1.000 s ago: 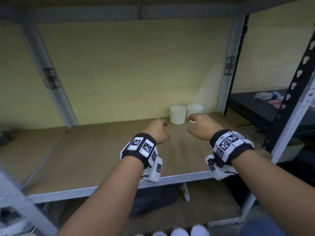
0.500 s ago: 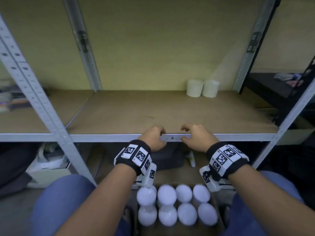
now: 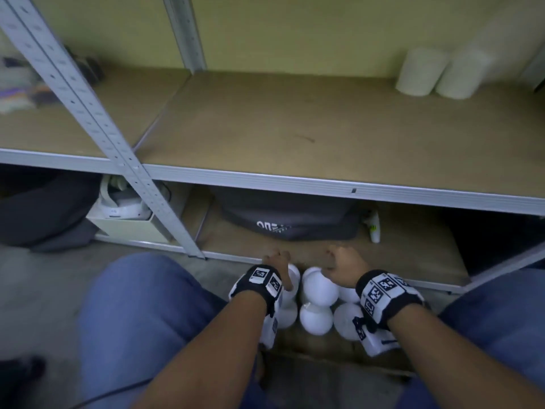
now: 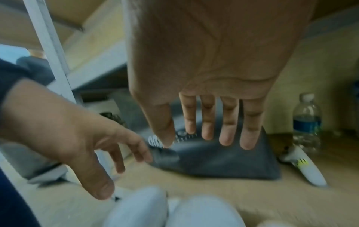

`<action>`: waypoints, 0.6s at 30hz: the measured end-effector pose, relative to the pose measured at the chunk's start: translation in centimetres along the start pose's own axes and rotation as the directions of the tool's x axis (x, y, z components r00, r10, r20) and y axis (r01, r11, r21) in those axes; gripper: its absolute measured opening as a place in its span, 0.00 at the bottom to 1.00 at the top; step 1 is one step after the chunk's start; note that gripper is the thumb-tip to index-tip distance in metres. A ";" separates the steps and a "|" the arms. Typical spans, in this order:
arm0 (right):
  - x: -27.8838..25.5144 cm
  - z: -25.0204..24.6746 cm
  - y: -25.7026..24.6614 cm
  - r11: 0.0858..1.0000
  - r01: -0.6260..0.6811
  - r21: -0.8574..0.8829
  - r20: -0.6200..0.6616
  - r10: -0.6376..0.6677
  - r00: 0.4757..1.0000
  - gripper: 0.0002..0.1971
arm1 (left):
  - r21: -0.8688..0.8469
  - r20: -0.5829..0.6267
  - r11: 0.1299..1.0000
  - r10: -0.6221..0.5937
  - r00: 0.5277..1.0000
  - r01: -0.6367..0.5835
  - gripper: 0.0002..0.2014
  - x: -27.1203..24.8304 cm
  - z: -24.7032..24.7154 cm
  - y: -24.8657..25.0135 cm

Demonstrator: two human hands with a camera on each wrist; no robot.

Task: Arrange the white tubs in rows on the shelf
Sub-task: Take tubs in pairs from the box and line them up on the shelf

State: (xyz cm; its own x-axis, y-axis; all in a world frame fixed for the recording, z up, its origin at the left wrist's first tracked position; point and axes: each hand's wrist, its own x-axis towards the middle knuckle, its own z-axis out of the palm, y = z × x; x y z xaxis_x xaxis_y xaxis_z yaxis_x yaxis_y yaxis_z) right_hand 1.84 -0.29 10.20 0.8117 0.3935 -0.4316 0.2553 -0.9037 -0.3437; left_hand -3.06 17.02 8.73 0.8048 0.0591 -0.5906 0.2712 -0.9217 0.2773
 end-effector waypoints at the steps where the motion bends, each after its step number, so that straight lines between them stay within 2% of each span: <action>1: 0.5 1.1 0.3 1.000 -0.013 -0.018 0.037 0.014 0.999 0.26 | 0.033 0.026 0.999 -0.018 1.000 0.017 0.41 0.6 0.9 -0.2; 3: 1.3 3.5 1.1 0.997 -0.045 -0.056 0.114 0.051 0.992 0.33 | 0.080 0.023 0.996 -0.039 0.999 0.037 0.44 1.8 2.9 -0.3; 6: 2.4 6.5 2.2 0.994 -0.064 -0.093 0.158 0.078 0.984 0.43 | 0.054 -0.013 0.997 -0.048 0.999 0.049 0.37 3.5 5.0 0.1; 10: 3.5 9.3 2.4 0.986 -0.102 -0.134 0.191 0.126 0.973 0.52 | 0.206 -0.023 0.972 -0.107 0.994 0.110 0.33 4.7 6.7 0.7; 13: 3.7 10.9 2.2 0.978 -0.114 -0.175 0.160 0.142 0.977 0.53 | 0.231 -0.070 0.965 -0.108 0.992 0.121 0.30 5.1 8.0 0.4; 18: 4.5 11.9 1.6 0.979 -0.149 -0.140 0.113 0.166 0.980 0.47 | 0.202 -0.076 0.970 -0.119 0.990 0.133 0.40 5.7 8.3 -1.0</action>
State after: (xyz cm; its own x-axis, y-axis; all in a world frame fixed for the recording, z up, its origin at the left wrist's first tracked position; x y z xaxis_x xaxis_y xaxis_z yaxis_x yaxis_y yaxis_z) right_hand -0.36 2.02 -2.20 0.7783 0.2550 -0.5739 0.2025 -0.9669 -0.1549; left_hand -3.08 15.15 -1.20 0.8046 0.1977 -0.5600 0.2630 -0.9641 0.0374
